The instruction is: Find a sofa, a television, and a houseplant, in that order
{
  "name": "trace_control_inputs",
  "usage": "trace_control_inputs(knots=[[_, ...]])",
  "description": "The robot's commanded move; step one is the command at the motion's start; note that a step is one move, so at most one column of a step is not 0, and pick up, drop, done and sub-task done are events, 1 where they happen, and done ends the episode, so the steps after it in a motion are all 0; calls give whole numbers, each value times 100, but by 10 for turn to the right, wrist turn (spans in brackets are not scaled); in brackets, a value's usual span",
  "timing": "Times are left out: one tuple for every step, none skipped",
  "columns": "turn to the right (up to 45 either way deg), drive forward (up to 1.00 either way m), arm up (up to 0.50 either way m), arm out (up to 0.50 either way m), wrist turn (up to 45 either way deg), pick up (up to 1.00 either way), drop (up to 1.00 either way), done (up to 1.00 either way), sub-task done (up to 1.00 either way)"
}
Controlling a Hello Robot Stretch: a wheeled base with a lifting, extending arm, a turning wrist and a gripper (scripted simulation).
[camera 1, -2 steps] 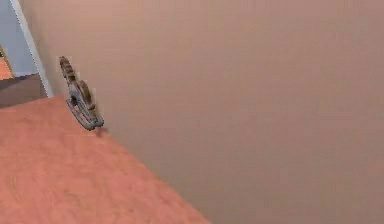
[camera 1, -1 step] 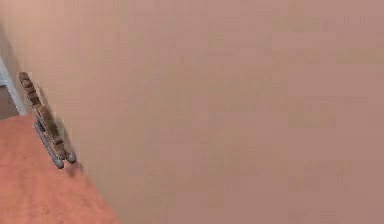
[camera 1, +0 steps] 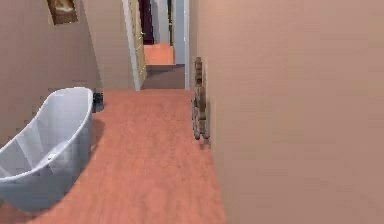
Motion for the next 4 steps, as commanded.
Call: trace_control_inputs(knots=[[0,45,0,0,0,0,0,0,0],[-150,0,0,0,0,0,0,0,0],[0,100,0,0,0,0,0,0,0],[-30,0,0,0,0,0,0,0,0]])
